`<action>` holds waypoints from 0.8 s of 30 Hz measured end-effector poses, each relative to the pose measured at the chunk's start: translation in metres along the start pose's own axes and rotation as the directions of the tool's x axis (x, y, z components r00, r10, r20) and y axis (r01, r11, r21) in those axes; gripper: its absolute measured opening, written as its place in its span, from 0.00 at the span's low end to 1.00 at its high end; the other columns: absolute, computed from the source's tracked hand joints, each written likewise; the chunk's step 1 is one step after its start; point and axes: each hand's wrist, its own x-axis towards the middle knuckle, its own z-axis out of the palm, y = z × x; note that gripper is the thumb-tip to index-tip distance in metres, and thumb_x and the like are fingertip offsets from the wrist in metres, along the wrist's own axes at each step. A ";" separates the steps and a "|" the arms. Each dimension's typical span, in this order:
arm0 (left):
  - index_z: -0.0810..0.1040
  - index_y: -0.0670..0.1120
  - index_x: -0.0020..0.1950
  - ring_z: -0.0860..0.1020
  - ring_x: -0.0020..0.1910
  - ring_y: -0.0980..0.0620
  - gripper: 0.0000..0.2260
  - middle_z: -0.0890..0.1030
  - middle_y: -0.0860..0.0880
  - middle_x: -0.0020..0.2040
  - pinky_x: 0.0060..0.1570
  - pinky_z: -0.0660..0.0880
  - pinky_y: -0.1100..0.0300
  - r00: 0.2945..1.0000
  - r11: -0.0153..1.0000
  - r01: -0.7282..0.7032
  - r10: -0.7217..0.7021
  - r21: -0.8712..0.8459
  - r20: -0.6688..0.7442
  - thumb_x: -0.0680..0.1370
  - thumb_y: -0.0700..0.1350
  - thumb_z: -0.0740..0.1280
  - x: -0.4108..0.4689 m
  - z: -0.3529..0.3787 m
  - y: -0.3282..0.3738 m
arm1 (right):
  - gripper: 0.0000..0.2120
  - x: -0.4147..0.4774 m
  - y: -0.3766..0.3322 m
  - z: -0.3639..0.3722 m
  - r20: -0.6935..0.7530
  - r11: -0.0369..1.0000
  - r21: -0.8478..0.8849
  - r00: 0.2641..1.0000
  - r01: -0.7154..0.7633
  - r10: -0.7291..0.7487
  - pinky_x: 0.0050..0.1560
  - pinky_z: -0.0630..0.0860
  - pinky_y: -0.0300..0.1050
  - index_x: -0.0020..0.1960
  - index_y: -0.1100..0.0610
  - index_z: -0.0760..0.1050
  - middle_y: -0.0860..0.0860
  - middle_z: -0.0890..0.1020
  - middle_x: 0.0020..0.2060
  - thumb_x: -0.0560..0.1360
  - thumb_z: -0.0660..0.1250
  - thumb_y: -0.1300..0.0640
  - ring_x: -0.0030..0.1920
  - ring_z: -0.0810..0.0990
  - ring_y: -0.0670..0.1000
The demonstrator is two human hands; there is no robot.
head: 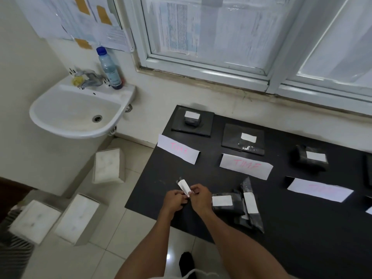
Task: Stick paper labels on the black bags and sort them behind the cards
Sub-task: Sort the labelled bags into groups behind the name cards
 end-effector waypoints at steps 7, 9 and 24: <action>0.78 0.40 0.51 0.81 0.40 0.50 0.15 0.83 0.43 0.45 0.44 0.81 0.55 0.973 0.996 -0.094 0.094 0.009 -0.209 0.69 0.43 0.76 -0.003 -0.001 -0.008 | 0.08 -0.005 0.000 -0.020 0.086 0.944 0.328 0.996 -0.030 0.002 0.40 0.77 0.31 0.52 0.60 0.80 0.51 0.81 0.41 0.73 0.69 0.66 0.43 0.81 0.47; 0.73 0.47 0.61 0.79 0.49 0.50 0.25 0.78 0.48 0.53 0.53 0.80 0.50 0.958 0.977 -0.212 0.209 0.003 -0.194 0.67 0.41 0.78 -0.008 -0.004 -0.004 | 0.09 -0.007 -0.002 -0.033 0.125 0.879 0.473 0.992 -0.055 -0.005 0.42 0.80 0.36 0.52 0.60 0.78 0.55 0.81 0.42 0.73 0.68 0.69 0.45 0.82 0.52; 0.77 0.42 0.51 0.81 0.43 0.47 0.10 0.80 0.42 0.46 0.39 0.82 0.57 0.884 0.904 -0.425 0.424 -0.042 0.194 0.73 0.33 0.72 -0.049 0.017 0.060 | 0.16 -0.017 -0.002 -0.131 0.060 0.927 0.341 0.980 0.157 -0.188 0.44 0.81 0.42 0.50 0.58 0.84 0.55 0.85 0.42 0.63 0.78 0.66 0.41 0.83 0.48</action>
